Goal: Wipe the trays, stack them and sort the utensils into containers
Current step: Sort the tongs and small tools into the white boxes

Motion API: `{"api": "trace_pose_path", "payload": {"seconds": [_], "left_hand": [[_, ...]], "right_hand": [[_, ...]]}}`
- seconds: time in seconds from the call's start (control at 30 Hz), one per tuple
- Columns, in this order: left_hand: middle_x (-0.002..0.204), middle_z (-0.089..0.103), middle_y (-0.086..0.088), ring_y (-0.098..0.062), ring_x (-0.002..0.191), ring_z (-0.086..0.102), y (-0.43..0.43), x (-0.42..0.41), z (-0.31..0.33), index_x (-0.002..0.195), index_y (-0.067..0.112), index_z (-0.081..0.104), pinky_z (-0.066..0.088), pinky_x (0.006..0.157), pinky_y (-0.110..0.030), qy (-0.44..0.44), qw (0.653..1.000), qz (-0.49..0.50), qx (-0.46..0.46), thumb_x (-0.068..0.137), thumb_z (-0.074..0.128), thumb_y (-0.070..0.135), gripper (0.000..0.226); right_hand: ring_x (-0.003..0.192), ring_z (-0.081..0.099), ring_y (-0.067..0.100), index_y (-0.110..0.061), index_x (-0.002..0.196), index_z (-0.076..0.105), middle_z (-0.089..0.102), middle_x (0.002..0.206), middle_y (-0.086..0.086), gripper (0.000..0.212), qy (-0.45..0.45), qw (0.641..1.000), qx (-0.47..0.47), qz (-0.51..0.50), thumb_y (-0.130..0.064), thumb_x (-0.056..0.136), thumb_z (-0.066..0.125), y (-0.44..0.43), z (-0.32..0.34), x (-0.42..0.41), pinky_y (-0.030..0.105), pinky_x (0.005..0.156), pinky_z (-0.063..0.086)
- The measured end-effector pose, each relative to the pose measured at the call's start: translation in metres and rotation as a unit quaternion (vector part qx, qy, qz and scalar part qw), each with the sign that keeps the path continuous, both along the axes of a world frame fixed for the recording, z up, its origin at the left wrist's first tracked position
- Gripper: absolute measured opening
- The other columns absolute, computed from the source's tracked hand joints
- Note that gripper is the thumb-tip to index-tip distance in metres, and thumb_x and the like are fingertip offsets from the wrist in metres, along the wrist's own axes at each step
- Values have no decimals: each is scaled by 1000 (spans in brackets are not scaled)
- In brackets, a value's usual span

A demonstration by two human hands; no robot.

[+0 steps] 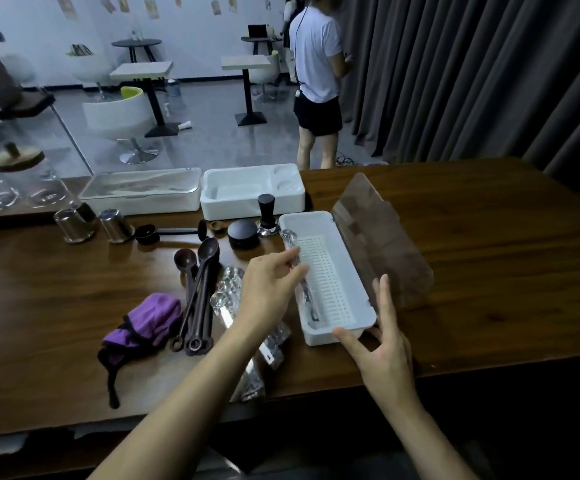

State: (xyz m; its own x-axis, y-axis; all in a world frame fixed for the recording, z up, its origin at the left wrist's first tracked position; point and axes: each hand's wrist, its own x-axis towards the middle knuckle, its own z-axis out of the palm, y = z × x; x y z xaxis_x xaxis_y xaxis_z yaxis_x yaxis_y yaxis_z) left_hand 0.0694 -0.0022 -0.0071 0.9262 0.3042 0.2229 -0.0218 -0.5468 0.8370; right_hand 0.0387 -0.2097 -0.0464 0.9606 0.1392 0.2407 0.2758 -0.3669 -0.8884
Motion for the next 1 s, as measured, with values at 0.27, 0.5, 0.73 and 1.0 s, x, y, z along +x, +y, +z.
{"api": "trace_pose_path", "payload": {"seconds": [0.27,0.5,0.73,1.0], "left_hand": [[125,70,19,-15,151,24,-21,45,-1,138,40,60,-14,120,-54,57,966,2,251,91,69,48,49],[126,71,17,-18,155,21,-40,68,4,131,39,66,-6,122,-61,109,945,-82,298,88,68,57,47],[123,73,9,-26,155,20,-35,69,-9,144,36,55,18,119,-64,136,934,-91,318,82,67,66,70],[158,43,-2,-16,152,27,-31,27,4,139,36,62,26,122,-48,52,999,5,12,88,71,55,55]], "right_hand": [[137,40,9,-74,137,-16,20,149,-33,103,29,998,-47,-14,-69,71,62,3,3,0,18,100,33],[127,55,25,-75,134,-20,47,153,-5,102,48,996,-69,-17,-76,68,57,2,1,3,31,93,46],[126,57,25,-66,144,-15,47,152,-5,103,15,997,-78,-19,-71,73,60,3,0,1,28,90,47],[130,54,25,-56,153,-4,37,152,-15,103,-7,996,-80,-22,-65,76,63,4,2,0,27,91,45]]}}
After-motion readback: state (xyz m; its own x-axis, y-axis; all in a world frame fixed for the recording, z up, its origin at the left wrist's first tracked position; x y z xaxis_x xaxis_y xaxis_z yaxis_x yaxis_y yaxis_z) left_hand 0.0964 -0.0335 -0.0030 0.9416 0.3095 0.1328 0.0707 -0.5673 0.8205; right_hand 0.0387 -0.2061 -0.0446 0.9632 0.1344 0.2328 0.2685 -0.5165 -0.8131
